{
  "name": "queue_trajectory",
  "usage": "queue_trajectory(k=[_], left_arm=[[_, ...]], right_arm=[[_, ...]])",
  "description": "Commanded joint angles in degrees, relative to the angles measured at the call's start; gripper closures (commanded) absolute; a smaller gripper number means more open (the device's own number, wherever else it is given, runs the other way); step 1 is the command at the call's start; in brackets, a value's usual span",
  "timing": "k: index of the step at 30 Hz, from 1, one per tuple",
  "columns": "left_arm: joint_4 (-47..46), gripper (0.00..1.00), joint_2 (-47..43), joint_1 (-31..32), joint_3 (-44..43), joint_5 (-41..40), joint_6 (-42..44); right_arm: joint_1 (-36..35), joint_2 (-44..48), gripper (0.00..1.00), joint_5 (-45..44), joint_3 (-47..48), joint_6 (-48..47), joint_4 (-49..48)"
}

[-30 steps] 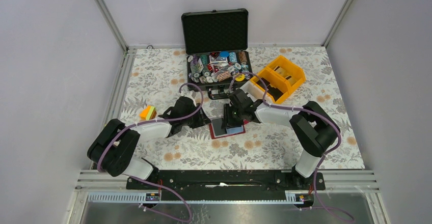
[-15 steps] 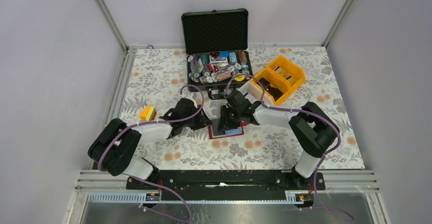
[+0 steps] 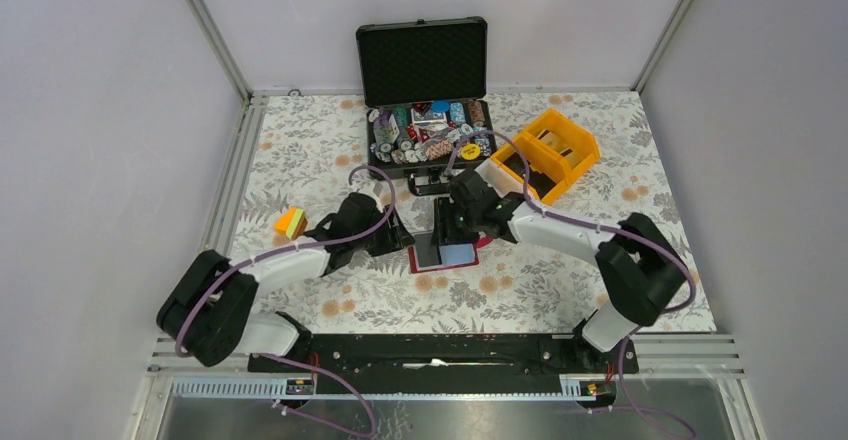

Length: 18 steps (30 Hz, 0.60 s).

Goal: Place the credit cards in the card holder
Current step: Insert the credit card into the card holder.

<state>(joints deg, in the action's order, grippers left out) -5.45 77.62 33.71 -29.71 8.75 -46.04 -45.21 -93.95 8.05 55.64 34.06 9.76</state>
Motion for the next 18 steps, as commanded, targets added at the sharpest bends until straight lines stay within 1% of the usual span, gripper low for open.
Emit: queue_trajectory(k=[1, 5, 7, 11, 18], left_arm=[[4.56, 0.45, -5.29, -1.61, -3.27, -3.1, 3.4], [8.6, 0.37, -9.31, -3.83, -3.79, -3.03, 4.72], [11.02, 0.35, -11.32, -4.86, -4.8, -2.63, 5.46], [17.45, 0.34, -15.06, -7.45, -8.38, -0.36, 7.97], [30.82, 0.31, -20.61, -15.14, -18.85, 4.62, 15.49]], right_arm=[[1.73, 7.43, 0.44, -10.39, 5.52, -6.53, 8.52], [5.05, 11.24, 0.37, -13.67, 6.73, -10.06, 11.19], [7.06, 12.01, 0.34, -15.73, 7.0, -11.54, 12.28], [10.9, 10.34, 0.31, -16.49, 7.52, -14.32, 13.81], [11.58, 4.13, 0.31, -16.51, 9.01, -17.98, 14.34]])
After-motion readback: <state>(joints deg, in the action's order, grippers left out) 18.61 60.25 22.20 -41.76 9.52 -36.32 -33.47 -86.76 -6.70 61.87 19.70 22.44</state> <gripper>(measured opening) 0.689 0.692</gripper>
